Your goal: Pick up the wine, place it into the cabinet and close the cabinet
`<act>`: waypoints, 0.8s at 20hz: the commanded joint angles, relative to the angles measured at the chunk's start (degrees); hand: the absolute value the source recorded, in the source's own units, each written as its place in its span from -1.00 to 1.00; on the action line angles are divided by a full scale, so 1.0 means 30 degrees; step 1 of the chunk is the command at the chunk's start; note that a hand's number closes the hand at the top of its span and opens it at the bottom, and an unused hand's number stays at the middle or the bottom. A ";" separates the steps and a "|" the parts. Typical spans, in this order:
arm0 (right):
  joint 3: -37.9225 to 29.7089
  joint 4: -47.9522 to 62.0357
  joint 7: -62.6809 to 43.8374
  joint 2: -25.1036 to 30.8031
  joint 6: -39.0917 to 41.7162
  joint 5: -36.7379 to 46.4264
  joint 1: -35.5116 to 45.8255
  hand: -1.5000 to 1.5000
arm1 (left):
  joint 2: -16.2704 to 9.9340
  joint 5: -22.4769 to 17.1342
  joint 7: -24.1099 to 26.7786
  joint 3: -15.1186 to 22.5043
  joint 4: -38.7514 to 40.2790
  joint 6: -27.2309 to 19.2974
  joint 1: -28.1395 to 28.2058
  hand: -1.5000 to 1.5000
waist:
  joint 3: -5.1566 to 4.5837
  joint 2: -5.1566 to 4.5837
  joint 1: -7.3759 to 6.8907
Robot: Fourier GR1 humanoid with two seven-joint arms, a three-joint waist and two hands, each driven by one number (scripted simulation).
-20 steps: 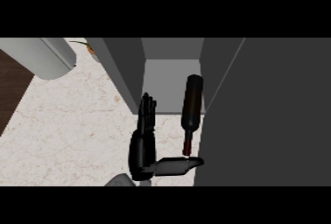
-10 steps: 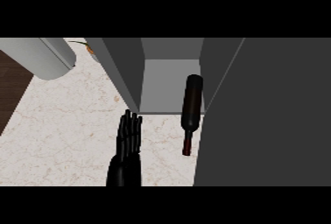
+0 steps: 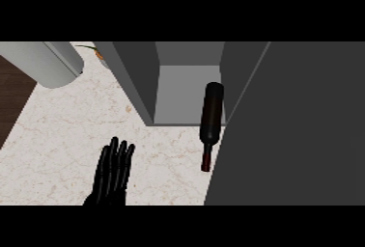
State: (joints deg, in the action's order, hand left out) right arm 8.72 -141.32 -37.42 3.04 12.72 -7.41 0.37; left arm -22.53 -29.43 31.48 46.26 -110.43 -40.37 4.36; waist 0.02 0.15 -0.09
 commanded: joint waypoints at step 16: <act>0.6744 -0.2374 -0.2364 -0.0668 0.1256 -0.2067 -0.3584 1.00 | -0.4761 -0.3632 0.1691 -0.6385 -0.2787 0.5276 0.5004 -1.00 | -0.0033 0.0084 -0.0097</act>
State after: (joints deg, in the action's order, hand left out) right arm 23.04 -140.79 -42.31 -0.01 14.63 -9.56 -7.33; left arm -34.82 -37.16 34.55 31.61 -119.18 -28.77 16.00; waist -0.02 0.25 -0.15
